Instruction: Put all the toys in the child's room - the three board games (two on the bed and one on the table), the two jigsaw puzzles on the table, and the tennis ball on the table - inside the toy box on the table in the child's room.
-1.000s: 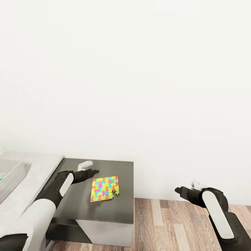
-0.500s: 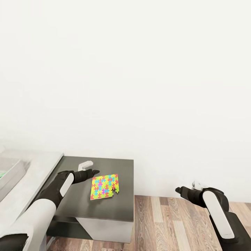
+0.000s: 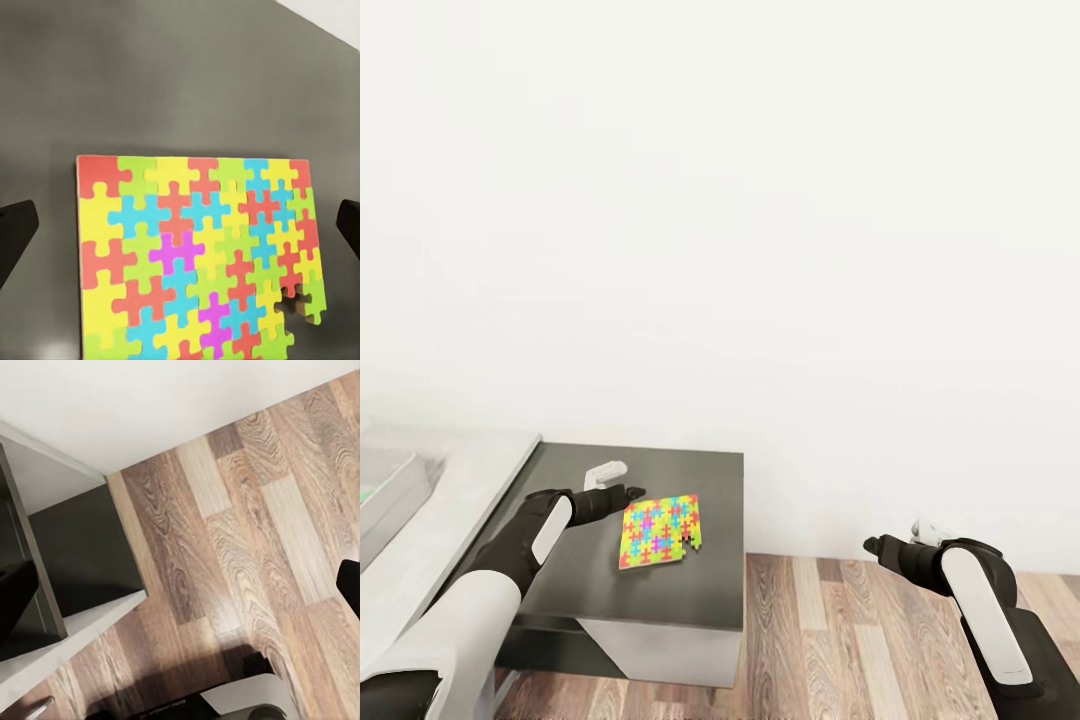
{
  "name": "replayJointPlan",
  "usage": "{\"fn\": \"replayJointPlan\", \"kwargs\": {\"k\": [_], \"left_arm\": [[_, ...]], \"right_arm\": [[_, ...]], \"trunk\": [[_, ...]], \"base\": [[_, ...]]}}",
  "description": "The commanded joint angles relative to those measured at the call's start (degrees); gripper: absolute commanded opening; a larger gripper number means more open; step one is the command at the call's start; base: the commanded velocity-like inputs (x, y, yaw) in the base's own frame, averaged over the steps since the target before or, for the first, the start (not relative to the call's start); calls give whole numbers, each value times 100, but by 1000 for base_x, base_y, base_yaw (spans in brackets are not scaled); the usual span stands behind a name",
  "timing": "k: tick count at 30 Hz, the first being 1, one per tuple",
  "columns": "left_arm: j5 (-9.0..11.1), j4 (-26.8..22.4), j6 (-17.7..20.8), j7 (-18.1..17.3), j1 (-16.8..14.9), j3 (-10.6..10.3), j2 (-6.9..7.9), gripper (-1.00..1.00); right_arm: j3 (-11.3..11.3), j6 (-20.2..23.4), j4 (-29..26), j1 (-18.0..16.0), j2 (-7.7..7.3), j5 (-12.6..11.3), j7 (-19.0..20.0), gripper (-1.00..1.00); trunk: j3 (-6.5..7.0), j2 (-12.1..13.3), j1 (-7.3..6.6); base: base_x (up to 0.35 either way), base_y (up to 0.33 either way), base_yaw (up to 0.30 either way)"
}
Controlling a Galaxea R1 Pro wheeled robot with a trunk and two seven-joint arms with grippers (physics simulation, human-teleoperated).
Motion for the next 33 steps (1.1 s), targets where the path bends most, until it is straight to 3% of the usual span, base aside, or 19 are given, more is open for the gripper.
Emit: {"fn": "replayJointPlan", "kwargs": {"k": [1, 23, 29, 33], "left_arm": [[17, -5, 41, -11, -4, 16, -1, 100], [14, -5, 32, -10, -4, -3, -7, 100], [9, -5, 32, -10, -4, -9, -10, 100], [-5, -134, 67, -140, -4, 10, 121, 100]], "right_arm": [[0, 15, -5, -5, -1, -58, -58, 100], [47, -19, 10, -3, -3, 4, -58, 100], [99, -514, 85, 10, -71, 29, -62, 100], [229, -643, 213, 16, 12, 149, -58, 100]], "trunk": [[-20, -12, 3], [-188, -12, 3], [-190, -12, 3], [-190, -12, 3]], "base": [[0, 0, 0], [0, 0, 0], [0, 0, 0], [0, 0, 0]]}}
